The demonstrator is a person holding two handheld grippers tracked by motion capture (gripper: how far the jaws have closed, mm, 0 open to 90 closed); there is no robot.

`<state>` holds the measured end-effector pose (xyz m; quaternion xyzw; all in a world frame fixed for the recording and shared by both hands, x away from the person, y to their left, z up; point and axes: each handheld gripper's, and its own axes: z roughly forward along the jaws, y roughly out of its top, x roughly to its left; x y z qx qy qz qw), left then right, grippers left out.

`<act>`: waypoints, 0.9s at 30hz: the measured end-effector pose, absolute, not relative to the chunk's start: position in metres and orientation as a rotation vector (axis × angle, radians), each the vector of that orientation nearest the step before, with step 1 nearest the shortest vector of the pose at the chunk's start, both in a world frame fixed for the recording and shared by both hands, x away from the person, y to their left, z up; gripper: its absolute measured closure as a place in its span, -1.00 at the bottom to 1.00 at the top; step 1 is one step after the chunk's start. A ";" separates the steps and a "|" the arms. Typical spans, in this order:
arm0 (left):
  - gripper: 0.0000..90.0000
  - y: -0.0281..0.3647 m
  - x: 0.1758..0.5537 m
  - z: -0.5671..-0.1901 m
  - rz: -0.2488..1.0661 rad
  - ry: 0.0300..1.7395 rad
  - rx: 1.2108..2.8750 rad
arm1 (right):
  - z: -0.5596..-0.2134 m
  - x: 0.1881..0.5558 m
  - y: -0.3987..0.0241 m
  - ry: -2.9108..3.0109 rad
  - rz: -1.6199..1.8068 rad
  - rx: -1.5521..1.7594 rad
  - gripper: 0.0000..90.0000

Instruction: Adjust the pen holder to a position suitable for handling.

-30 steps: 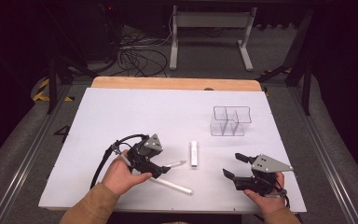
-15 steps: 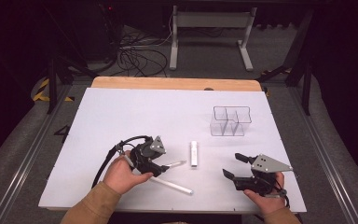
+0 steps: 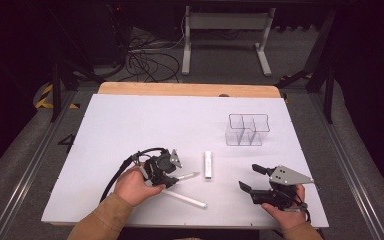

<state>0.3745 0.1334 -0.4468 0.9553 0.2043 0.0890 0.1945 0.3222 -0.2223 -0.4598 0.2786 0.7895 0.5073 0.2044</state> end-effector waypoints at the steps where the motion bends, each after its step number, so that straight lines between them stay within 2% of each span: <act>1: 0.40 0.133 0.375 -0.447 0.247 0.572 2.680 | -0.460 0.322 -0.222 2.202 1.415 0.777 -0.43; 5: 0.52 0.131 0.375 -0.448 0.236 0.567 2.680 | -0.460 0.322 -0.222 2.206 1.413 0.774 -0.43; 13: 0.55 0.127 0.376 -0.453 0.217 0.551 2.693 | -0.461 0.322 -0.221 2.209 1.415 0.771 -0.43; 18: 0.68 0.127 0.377 -0.453 0.182 0.546 2.695 | -0.461 0.323 -0.220 2.216 1.408 0.769 -0.43; 27: 0.75 0.126 0.375 -0.453 0.198 0.514 2.708 | -0.462 0.322 -0.219 2.215 1.407 0.763 -0.45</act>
